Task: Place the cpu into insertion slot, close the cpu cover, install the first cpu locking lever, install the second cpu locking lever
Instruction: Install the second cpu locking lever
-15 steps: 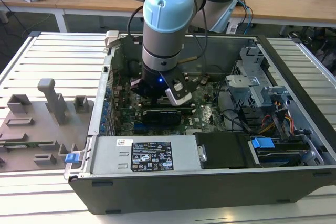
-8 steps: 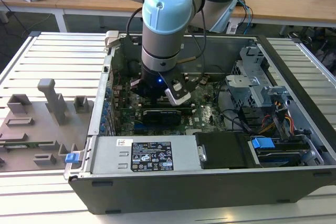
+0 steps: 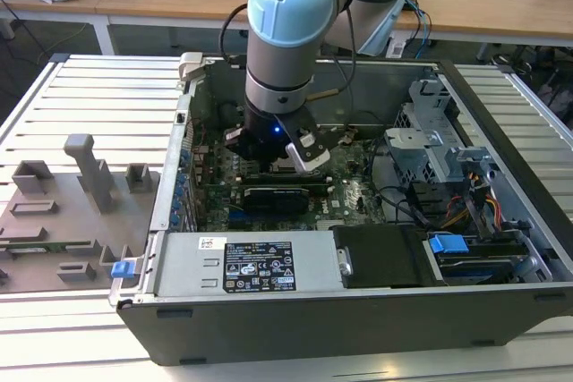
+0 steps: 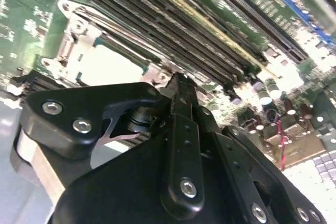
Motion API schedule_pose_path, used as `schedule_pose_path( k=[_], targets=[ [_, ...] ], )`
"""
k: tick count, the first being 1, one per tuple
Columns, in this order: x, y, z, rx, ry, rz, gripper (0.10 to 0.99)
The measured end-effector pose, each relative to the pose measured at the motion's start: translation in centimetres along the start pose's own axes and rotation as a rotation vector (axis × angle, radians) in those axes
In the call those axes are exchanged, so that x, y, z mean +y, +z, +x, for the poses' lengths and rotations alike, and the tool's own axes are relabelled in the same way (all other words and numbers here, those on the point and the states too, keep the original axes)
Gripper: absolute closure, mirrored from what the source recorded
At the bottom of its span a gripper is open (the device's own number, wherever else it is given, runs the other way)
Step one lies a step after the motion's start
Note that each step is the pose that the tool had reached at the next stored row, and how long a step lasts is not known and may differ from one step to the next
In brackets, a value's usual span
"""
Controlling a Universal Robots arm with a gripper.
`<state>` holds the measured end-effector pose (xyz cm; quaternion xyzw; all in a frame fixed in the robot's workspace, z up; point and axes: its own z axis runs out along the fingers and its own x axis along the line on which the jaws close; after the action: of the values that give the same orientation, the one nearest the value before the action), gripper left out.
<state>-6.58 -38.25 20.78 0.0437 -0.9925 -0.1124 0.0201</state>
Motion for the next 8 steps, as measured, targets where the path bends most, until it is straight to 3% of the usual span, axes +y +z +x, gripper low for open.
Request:
schedule_pose_path(
  k=[3,4,6,8],
  targets=[
    [0.17,-0.01,-1.70,0.0104,0.002,-0.001,0.980],
    [0.25,0.00,-2.75,0.0177,0.004,-0.002,0.980],
    [0.33,0.01,-3.68,0.0243,0.006,-0.002,0.980],
    [0.75,0.08,-4.57,0.0289,0.007,0.005,0.980]
  ],
)
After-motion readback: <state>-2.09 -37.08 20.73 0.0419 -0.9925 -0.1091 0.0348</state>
